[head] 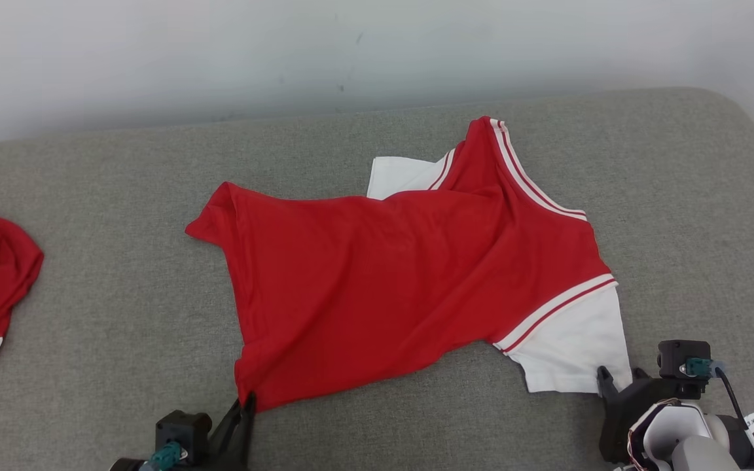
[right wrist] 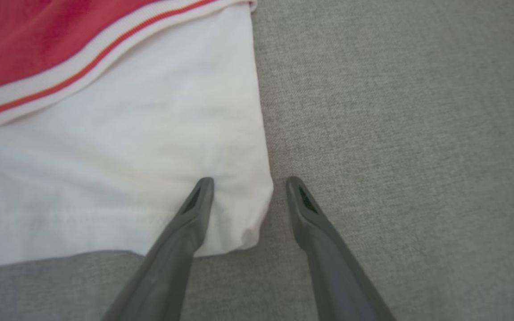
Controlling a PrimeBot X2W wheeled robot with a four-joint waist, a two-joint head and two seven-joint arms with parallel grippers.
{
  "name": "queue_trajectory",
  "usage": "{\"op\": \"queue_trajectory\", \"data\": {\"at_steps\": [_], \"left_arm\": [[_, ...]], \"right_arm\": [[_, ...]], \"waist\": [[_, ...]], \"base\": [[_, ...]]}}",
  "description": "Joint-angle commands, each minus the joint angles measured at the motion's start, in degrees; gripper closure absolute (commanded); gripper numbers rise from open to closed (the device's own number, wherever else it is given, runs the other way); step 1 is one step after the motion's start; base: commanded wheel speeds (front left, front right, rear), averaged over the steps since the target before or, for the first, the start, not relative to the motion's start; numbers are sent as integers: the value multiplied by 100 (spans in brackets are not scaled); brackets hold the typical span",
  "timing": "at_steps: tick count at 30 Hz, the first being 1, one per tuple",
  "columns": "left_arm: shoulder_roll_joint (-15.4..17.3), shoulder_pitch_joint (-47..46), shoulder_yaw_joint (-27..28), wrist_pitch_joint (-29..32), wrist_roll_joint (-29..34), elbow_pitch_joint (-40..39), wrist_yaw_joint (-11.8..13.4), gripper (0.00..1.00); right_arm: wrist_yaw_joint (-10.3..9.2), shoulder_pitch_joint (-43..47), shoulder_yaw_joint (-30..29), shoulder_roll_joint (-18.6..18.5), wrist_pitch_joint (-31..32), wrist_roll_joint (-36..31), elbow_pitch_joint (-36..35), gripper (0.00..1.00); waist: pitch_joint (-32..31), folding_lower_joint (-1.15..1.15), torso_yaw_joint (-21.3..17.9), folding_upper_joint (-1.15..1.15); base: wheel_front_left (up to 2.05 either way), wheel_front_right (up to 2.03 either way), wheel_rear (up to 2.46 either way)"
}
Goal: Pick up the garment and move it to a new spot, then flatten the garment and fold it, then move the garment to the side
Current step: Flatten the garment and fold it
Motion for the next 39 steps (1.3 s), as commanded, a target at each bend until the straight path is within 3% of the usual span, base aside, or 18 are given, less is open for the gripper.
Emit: {"op": "queue_trajectory", "data": {"at_steps": [1, 8, 13, 16, 18, 24, 31, 35, 39], "left_arm": [[24, -46, -14, -36, -46, 26, 5, 100], [-45, -172, -27, -63, -298, -99, -19, 100], [-113, -284, 60, -51, -862, -539, -45, 100], [-105, -496, 44, 163, -1193, -883, -39, 100], [-13, -742, -21, 370, -1410, -1127, -38, 100], [756, -2005, -478, 1102, -1629, -1720, -41, 100], [1298, -3739, -270, 1738, -2056, -1765, -43, 100], [1353, -4864, 9, 1860, -2220, -1603, 25, 100], [1471, -5869, 187, 1614, -2082, -1415, 128, 100]], "right_arm": [[-17, 228, 27, 78, 193, -42, 316, 100], [-16, 17, 211, 85, -131, 297, 231, 100], [-10, -241, 393, -47, -955, 623, -541, 100], [-10, -500, 524, -114, -1127, 890, -1029, 100], [-9, -775, 716, -212, -1020, 1093, -1335, 100], [-9, -2002, 1314, -490, -420, 1733, -1925, 100], [-9, -3722, 1425, -215, 355, 3037, -1530, 100], [-9, -4858, 1225, -76, 52, 3268, -958, 100], [-8, -6030, 734, 31, -733, 3530, -409, 100]], "waist": [[3, 0, -10, 1], [-22, 0, -26, 1], [-30, 0, -32, 1], [34, 0, -58, 1], [129, 0, -99, 1], [556, 0, -295, 1], [1483, 0, -554, 1], [2278, 0, -616, 1], [2847, 0, -618, 1]], "base": [[0, 0, 0], [0, 0, 0], [0, 0, 0], [0, 0, 0], [0, 0, 0], [0, 0, 0], [0, 0, 0], [0, 0, 0], [0, 0, 0]]}}
